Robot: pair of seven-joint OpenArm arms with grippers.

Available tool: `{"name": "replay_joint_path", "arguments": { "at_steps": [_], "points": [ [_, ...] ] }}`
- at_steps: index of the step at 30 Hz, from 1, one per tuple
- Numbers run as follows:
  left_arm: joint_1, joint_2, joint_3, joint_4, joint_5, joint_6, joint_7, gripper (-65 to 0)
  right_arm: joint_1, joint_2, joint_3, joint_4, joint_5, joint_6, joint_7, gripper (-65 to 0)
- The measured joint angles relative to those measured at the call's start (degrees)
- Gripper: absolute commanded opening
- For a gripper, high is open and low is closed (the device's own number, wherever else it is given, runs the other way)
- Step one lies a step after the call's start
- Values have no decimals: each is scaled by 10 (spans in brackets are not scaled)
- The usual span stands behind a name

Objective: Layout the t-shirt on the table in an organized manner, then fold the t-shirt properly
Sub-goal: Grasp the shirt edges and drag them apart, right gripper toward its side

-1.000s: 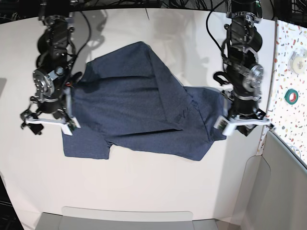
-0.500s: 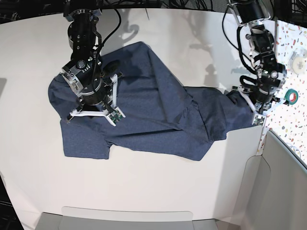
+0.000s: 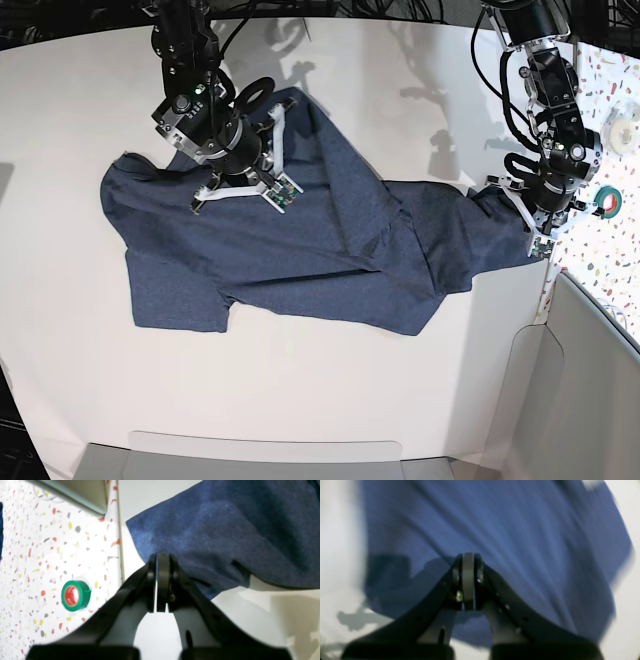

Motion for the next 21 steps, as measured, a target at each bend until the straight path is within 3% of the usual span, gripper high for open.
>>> {"name": "replay_joint_path", "arguments": {
  "at_steps": [4, 12, 16, 21],
  "points": [
    [0, 0, 0, 0, 0, 0, 0, -650, -14, 9, 7, -30, -8, 0, -6, -650],
    [10, 0, 0, 0, 0, 0, -2, -650, -36, 74, 1, -76, -7, 0, 6, -650],
    [16, 0, 0, -1, 0, 0, 2, -650, -36, 124, -1, -68, 22, -2, -27, -650],
    [13, 1, 0, -1, 0, 0, 0, -650, -34, 230, 0, -63, 111, -2, -56, -650]
  ]
}}
